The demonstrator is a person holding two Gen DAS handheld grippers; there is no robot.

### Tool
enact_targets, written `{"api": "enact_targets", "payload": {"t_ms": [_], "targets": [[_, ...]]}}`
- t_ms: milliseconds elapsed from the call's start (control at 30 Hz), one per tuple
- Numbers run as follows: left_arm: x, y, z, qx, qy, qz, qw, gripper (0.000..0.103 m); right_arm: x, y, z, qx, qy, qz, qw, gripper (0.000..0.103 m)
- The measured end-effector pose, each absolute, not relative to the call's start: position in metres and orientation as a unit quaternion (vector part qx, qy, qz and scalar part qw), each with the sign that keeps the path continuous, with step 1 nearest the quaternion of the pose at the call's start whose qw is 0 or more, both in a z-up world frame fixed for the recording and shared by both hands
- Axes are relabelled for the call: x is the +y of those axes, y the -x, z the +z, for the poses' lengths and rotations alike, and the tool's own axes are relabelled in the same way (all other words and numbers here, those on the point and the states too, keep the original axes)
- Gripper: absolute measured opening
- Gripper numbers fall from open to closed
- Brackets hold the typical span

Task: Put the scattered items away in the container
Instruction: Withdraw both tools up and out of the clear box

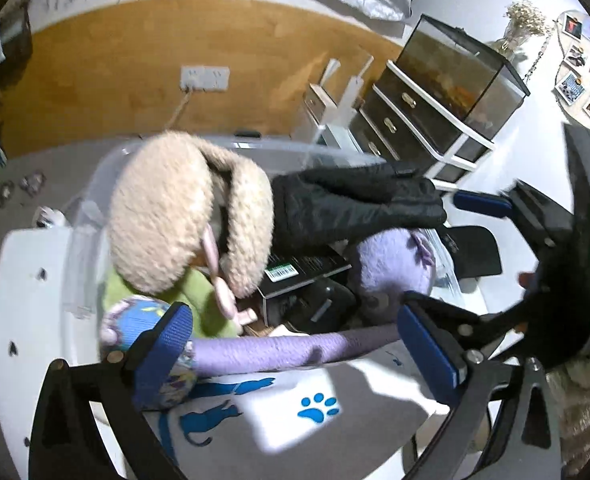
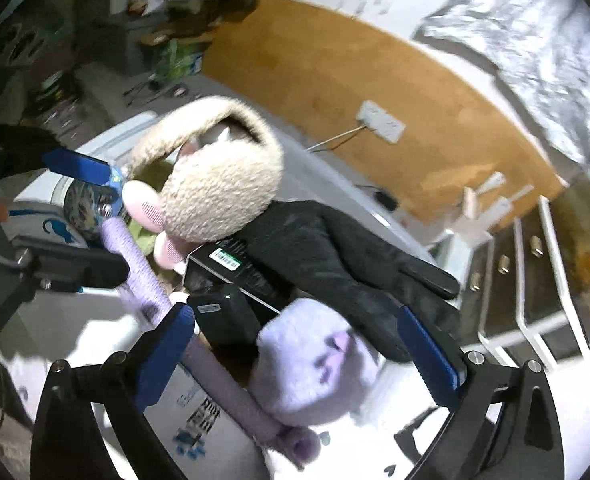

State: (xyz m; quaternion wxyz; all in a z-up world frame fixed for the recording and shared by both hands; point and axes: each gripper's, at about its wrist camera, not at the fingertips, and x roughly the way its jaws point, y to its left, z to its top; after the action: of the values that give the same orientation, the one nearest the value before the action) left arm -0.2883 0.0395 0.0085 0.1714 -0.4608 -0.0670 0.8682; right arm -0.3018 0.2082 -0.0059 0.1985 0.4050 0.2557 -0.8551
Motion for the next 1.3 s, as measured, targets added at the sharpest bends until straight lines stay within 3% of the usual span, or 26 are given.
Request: {"api": "enact_targets", "payload": {"t_ms": [833,1033,1300], "targets": [[0.024,0.187,0.046,-0.042,0.359,0.928,0.085,0.103,0.256,0.166,0.032,0.072,-0.297,-0.949,0.076,0.103],[0.021,0.159,0.05,-0.042,0.342,0.935,0.082,0.103,0.265,0.137,0.036,0.034,-0.288,-0.953,0.084,0.103],[0.016,0.126,0.048,-0.043,0.32,0.944,0.06,0.103,0.266,0.102,0.034,0.034,-0.28,-0.956,0.082,0.103]]}}
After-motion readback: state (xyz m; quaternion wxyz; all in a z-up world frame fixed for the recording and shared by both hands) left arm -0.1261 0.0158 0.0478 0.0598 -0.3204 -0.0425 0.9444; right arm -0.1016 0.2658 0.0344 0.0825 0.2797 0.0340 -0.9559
